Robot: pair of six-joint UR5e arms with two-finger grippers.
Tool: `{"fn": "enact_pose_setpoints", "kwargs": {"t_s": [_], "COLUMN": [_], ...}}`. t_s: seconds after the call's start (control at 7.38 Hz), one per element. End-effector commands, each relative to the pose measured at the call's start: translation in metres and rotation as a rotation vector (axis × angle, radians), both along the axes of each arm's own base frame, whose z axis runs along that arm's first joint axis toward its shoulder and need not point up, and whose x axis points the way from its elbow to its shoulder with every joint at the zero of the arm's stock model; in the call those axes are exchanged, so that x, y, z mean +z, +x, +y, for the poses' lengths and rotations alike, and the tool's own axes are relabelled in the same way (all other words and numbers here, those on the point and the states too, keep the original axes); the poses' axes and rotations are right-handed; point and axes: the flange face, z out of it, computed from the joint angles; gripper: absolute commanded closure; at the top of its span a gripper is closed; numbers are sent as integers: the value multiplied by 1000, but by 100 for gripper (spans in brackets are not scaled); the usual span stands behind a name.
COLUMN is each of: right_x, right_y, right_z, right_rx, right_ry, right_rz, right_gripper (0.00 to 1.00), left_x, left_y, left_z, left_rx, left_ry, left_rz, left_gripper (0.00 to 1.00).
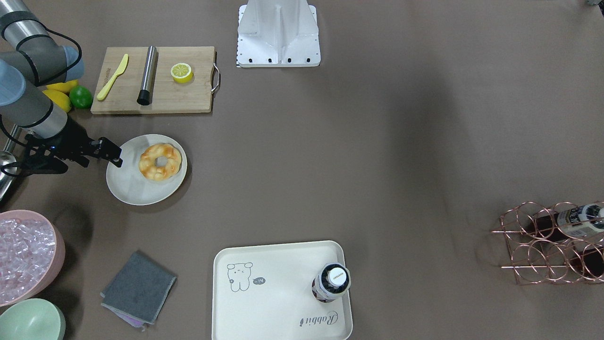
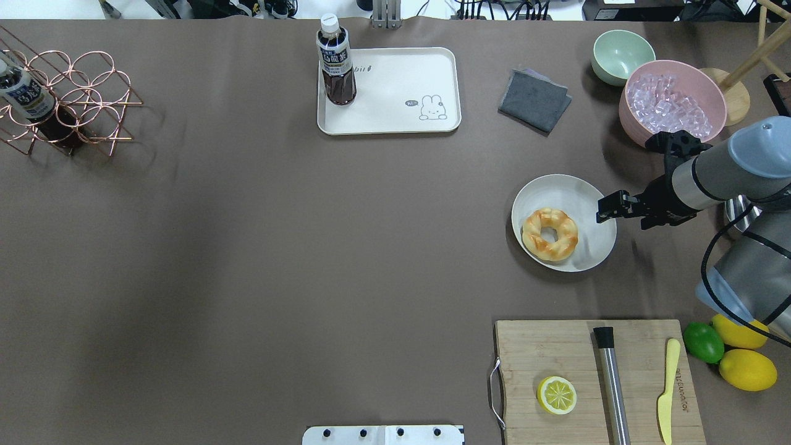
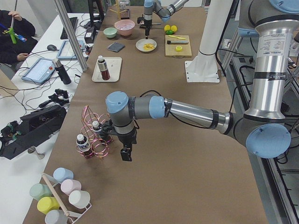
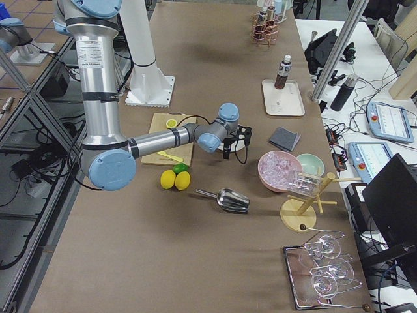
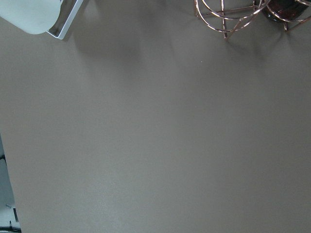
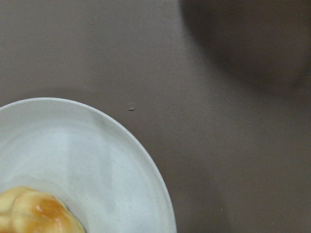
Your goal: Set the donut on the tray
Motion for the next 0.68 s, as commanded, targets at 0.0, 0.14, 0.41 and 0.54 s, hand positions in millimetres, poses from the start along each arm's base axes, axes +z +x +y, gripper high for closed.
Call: {"fn": "enact_pose_setpoints", "kwargs": {"t_s": [0.0,0.14,0.41,0.54], "right_x": [0,0,4,3], "right_y": [-10,-12,-12,-12], "right_z": [5,6,5,5], "right_rx": [-14,-17,-9,-10], "right_ry": [3,5,3,14], "right_rz": [5,6,15,7], "right_gripper": [0,3,44,68], "left_x": [-1,-2,-2,-2], "left_y": [0,0,1,2], "left_z": [-1,-1,-2,-2], "left_rx": [0,1,3,4], "left_ry": [3,5,6,5], "left_rz": [0,2,0,0], "left_gripper": [2,2,2,2]}}
